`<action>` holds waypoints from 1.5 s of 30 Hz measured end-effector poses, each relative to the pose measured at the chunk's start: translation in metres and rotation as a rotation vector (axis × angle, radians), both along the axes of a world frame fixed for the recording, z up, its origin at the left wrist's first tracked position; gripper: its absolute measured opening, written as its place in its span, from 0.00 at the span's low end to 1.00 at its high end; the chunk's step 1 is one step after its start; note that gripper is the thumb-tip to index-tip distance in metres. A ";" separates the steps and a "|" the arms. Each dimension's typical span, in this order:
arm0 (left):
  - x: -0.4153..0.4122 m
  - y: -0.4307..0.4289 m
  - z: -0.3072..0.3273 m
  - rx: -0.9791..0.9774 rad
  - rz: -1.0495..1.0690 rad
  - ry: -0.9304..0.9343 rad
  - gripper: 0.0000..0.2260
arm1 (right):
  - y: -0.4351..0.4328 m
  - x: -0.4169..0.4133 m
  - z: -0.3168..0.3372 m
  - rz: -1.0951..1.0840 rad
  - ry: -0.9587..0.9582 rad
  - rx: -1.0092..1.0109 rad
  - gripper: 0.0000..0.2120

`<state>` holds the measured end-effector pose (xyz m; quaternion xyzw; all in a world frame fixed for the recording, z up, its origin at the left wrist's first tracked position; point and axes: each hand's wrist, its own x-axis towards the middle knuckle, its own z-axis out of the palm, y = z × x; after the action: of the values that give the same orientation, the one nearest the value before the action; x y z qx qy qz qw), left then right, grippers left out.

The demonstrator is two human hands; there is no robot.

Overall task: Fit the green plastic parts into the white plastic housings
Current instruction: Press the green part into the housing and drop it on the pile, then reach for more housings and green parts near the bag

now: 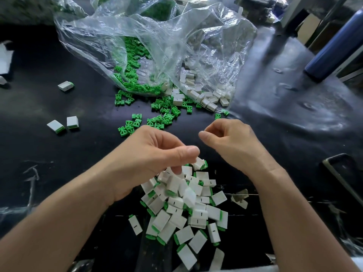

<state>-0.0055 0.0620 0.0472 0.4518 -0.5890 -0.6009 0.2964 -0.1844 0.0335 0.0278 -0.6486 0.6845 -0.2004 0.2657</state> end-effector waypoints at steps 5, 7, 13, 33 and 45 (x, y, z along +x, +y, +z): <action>0.002 -0.009 -0.005 0.030 0.250 -0.005 0.07 | -0.008 -0.025 0.001 -0.084 0.155 -0.026 0.08; 0.003 -0.012 -0.008 0.022 0.320 -0.016 0.07 | -0.011 -0.036 0.003 -0.139 0.173 -0.036 0.13; 0.005 -0.016 -0.016 -0.046 0.408 -0.088 0.06 | -0.019 -0.050 -0.005 -0.217 0.287 -0.003 0.22; 0.014 -0.033 -0.037 -0.559 0.270 -0.667 0.14 | -0.016 -0.010 -0.017 -0.004 0.112 -0.224 0.10; 0.015 -0.032 -0.038 -0.559 0.291 -0.666 0.22 | -0.019 0.012 -0.011 -0.021 0.197 -0.007 0.19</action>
<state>0.0098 0.0305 0.0089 0.6011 -0.7222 -0.1928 0.2827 -0.1724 0.0143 0.0170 -0.6590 0.7133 -0.1409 0.1925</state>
